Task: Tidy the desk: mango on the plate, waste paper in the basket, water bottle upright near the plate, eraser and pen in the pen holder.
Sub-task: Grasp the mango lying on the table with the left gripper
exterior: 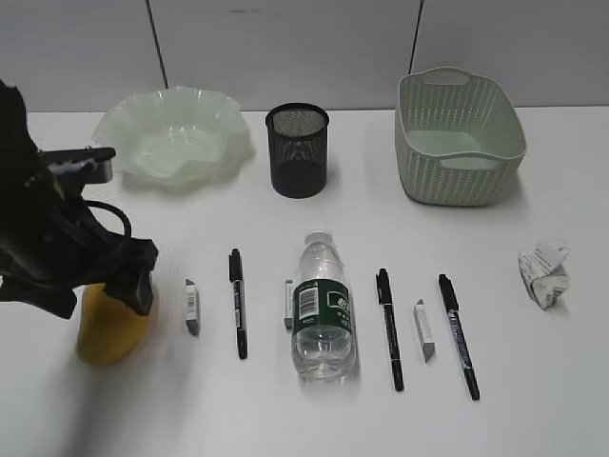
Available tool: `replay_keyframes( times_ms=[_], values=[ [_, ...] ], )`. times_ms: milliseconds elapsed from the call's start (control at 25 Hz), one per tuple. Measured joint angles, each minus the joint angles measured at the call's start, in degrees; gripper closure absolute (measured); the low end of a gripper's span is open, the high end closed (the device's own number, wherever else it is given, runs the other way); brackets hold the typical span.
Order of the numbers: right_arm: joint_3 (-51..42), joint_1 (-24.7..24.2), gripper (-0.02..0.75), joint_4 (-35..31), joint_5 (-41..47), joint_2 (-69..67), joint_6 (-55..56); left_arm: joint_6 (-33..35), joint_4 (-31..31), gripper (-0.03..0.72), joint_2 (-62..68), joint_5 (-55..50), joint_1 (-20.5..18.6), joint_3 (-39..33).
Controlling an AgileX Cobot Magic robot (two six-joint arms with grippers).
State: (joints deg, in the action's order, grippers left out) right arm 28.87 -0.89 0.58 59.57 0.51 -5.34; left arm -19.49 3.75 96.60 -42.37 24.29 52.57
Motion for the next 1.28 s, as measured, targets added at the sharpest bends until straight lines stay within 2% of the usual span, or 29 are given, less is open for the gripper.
replay_keyframes(
  times_ms=[160, 360, 520, 1000, 1080, 1200, 1280],
  values=[
    [0.0, 0.0, 0.282, 0.0, 0.0, 0.0, 0.0, -0.6, -0.5, 0.004, 1.4, 0.1, 0.0, 0.0],
    [0.0, 0.0, 0.282, 0.0, 0.1, 0.0, 0.0, -4.3, -4.7, 0.004, 1.4, 0.5, -0.6, 0.0],
    [0.0, 0.0, 0.282, 0.0, 0.1, 0.0, 0.0, -4.9, -3.8, 0.004, 1.4, 2.0, -2.0, 0.0],
    [0.0, 0.0, 0.282, 0.0, 0.1, 0.0, 0.0, -5.1, -2.0, 0.008, 6.7, 1.9, -1.9, 0.1],
    [0.0, 0.0, 0.282, 0.0, 0.1, 0.0, 0.0, -5.1, -1.8, 0.027, 6.8, 2.2, -1.9, 0.1],
    [0.0, 0.0, 0.282, 0.0, 0.1, 0.0, 0.0, -5.1, -1.8, 0.102, 6.9, 2.1, -1.9, 0.1],
    [0.0, 0.0, 0.282, 0.0, 0.1, 0.0, 0.0, -5.1, -1.8, 0.102, 6.9, 2.1, -1.9, 0.1]
  ],
)
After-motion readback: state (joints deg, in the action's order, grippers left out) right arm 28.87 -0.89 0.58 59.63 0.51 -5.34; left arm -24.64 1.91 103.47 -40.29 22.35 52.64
